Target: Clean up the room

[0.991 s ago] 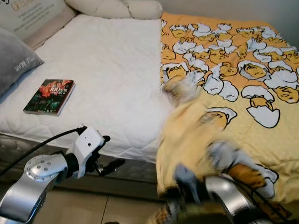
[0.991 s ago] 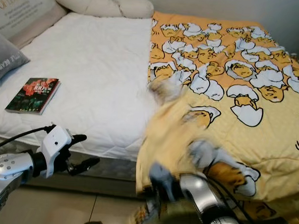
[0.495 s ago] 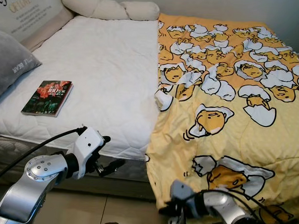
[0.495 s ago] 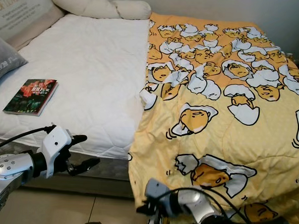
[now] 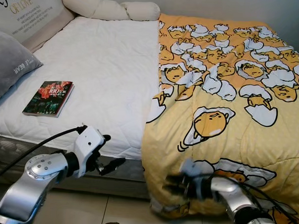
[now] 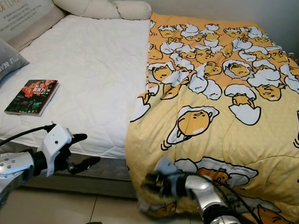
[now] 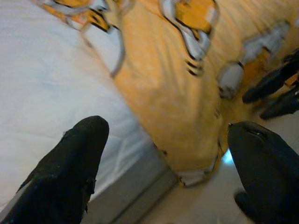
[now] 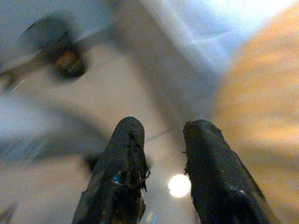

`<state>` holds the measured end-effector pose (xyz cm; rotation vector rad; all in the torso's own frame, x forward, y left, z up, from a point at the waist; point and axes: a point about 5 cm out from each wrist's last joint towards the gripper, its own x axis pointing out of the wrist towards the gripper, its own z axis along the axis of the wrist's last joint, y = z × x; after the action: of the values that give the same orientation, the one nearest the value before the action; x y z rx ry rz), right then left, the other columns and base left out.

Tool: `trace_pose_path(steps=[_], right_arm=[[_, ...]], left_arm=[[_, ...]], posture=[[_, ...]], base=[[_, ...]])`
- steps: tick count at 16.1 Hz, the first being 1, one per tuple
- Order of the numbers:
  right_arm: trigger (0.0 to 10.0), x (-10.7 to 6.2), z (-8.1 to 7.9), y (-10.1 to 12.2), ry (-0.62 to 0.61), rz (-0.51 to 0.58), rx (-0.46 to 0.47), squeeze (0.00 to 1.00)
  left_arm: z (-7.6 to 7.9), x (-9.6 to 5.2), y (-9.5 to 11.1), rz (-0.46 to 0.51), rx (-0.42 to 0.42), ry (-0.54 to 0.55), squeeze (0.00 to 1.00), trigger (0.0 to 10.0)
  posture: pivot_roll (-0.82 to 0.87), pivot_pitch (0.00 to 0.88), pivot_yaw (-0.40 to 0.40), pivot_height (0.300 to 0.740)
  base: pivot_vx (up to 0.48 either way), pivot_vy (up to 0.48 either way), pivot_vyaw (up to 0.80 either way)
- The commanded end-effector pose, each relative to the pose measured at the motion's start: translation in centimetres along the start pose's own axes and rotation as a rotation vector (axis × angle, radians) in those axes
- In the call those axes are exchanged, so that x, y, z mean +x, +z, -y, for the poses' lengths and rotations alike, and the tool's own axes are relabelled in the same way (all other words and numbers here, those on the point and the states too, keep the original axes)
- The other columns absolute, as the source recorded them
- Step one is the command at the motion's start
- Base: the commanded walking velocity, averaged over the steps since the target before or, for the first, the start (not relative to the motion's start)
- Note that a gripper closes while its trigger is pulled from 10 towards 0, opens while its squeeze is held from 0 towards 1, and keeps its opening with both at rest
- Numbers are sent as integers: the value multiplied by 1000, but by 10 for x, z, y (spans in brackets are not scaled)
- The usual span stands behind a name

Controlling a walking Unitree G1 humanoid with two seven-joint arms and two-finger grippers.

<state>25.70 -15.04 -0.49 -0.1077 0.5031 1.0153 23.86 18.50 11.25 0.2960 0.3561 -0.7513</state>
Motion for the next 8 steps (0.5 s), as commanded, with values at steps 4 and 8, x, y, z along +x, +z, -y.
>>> trace_pose_path(steps=[4,8], right_arm=[[10000,-10,41,63,-529,368,134,1000],[10000,-12,32,72,-722,453,220,1000]], left_arm=[[-17,8,4,76,-66,270,969,10000],[-13,12,4,102,-97,308,961,10000]], posture=[[152,0,-8,740],[129,0,-18,740]], base=[[0,0,0],[0,0,0]])
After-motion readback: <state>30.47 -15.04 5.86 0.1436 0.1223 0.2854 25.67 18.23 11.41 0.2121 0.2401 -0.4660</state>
